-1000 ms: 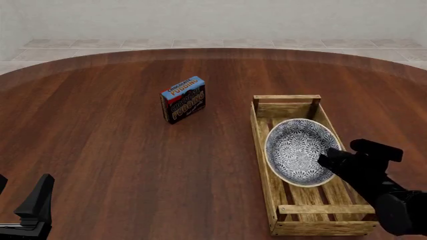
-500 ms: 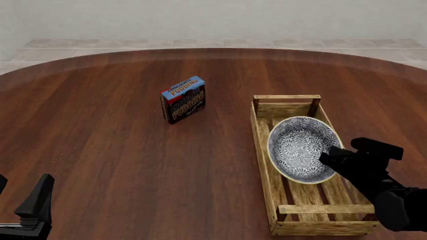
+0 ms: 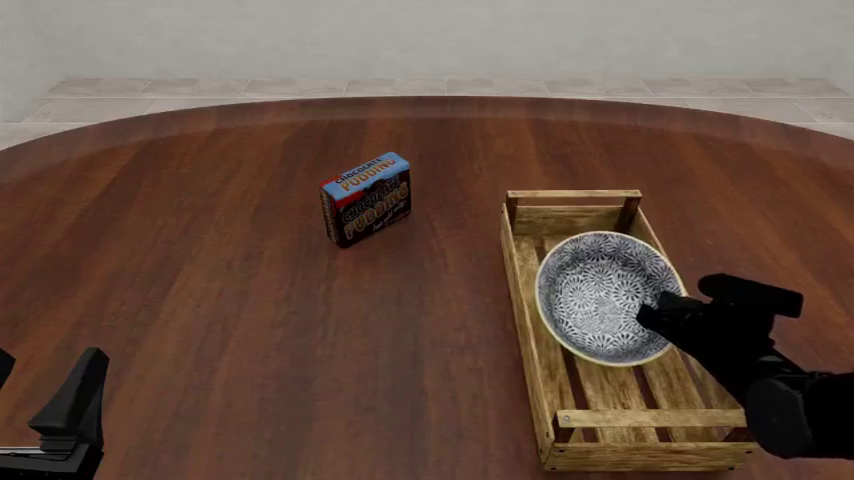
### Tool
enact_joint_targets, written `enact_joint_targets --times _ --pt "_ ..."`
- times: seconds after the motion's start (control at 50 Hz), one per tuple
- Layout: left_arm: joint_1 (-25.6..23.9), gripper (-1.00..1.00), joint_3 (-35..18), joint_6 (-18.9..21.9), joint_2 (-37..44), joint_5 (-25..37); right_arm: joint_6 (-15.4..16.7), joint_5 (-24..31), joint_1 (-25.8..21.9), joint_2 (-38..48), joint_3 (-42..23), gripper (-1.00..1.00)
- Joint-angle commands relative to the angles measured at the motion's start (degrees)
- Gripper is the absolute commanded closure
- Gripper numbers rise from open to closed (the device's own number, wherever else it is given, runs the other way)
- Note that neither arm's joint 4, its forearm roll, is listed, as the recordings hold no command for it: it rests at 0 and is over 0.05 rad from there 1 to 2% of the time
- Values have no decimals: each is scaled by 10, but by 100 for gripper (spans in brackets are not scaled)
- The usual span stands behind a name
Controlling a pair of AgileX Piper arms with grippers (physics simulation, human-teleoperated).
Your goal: Pick up the bowl on the left and put it in the tray.
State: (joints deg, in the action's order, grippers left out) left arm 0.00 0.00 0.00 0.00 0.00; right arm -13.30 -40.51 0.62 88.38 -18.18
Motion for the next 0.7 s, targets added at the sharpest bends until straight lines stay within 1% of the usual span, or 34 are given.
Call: enact_joint_targets --times 0.02,0.32,0.36,0.42,0.44,0.48,0.58,0.6,0.7 --pt "0 -100 0 0 0 0 -4 -5 -13 17 -3 100" --pt "0 -100 0 0 0 0 -3 -17 -38 23 6 100" --pt "0 -100 0 0 0 0 4 -18 -46 12 11 100" --pt "0 -100 0 0 0 0 2 -20 -49 14 12 100" --pt "0 -100 0 0 0 0 8 -21 -50 10 14 100" --pt "0 -100 0 0 0 0 6 -22 -52 13 14 100" --pt "0 -100 0 0 0 0 14 -21 -54 6 17 100" --pt "0 -100 0 0 0 0 20 -21 -54 0 19 -100" --pt "0 -100 0 0 0 0 20 -21 -54 0 20 -100"
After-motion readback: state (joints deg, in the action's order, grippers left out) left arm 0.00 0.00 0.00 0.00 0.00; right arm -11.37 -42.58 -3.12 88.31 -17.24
